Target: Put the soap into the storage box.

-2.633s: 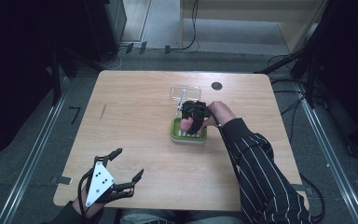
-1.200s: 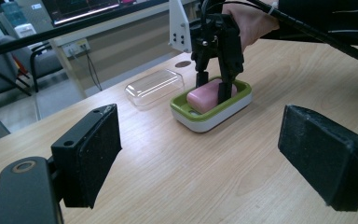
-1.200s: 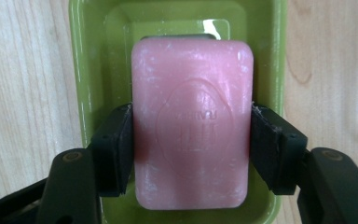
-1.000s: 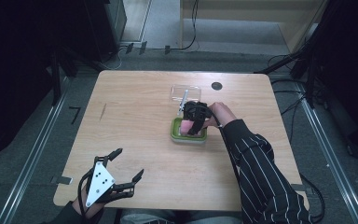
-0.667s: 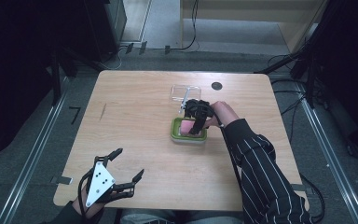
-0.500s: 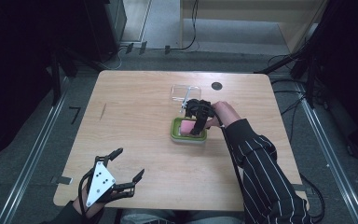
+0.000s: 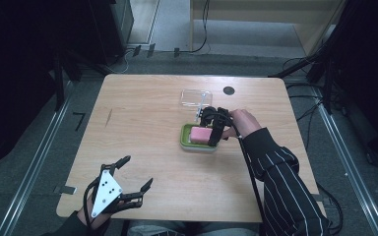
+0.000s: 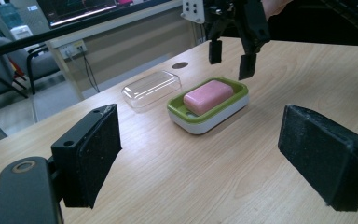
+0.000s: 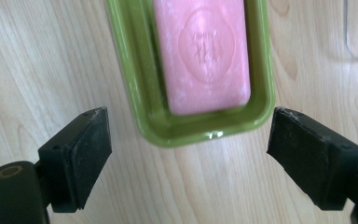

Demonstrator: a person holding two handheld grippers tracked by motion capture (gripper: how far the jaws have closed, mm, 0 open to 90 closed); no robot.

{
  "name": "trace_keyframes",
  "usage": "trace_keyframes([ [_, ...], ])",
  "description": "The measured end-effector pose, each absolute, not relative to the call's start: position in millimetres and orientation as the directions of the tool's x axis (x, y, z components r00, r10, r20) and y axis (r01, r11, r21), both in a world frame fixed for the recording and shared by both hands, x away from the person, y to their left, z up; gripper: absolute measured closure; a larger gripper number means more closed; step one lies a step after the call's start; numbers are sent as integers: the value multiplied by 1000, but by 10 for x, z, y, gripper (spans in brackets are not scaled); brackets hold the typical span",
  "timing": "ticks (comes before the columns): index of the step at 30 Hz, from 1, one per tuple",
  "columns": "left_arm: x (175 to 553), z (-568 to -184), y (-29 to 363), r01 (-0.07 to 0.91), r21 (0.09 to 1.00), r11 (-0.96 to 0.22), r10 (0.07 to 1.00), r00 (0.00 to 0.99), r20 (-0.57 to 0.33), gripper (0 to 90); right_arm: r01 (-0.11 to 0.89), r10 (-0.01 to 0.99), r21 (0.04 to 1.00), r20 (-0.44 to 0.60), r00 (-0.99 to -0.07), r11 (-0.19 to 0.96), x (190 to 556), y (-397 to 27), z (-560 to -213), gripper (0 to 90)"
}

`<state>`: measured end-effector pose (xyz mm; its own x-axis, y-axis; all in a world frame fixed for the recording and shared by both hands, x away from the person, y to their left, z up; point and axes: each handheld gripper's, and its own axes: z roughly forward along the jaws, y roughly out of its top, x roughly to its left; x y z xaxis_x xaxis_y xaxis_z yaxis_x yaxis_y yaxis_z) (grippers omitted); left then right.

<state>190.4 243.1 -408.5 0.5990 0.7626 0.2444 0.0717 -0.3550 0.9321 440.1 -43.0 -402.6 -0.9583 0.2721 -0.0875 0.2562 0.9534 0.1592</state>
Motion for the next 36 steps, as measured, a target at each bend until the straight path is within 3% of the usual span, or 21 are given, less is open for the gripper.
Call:
trace_keyframes([
  [27,1907,-4085,2419,71,932,-354,762,600,243,136,447,450,45,-107,-887,893,3911,-1054,-4032,125],
  [36,1908,-4084,2419,73,933,-353,764,599,242,136,472,476,62,-92,-875,879,3657,-1258,-4117,134],
])
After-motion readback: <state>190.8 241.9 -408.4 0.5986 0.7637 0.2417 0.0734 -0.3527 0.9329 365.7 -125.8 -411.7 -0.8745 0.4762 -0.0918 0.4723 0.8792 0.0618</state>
